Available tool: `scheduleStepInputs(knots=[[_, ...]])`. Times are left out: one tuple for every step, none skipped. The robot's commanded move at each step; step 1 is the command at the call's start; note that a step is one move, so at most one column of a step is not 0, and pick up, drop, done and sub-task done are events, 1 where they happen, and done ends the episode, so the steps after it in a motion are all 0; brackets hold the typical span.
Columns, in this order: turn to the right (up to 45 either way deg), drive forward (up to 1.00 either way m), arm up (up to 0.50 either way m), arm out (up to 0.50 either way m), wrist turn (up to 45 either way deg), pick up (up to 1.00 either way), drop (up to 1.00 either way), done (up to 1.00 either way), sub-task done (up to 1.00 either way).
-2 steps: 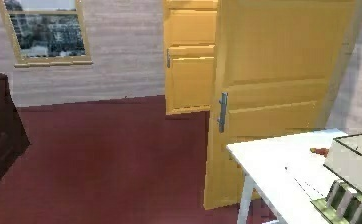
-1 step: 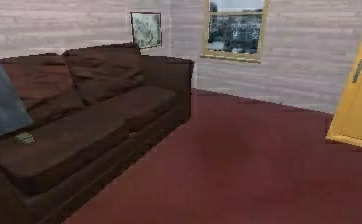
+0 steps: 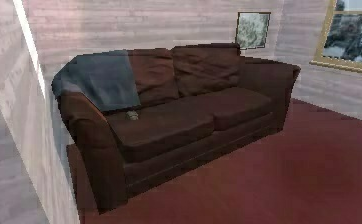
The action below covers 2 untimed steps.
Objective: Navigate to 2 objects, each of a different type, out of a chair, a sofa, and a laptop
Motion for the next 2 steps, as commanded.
scheduleStepInputs(knots=[[0.0,0.65,0.0,0.0,0.0,0.0,0.0,0.0,0.0],[0.0,0.0,0.0,0.0,0.0,0.0,0.0,1.0,0.0]])
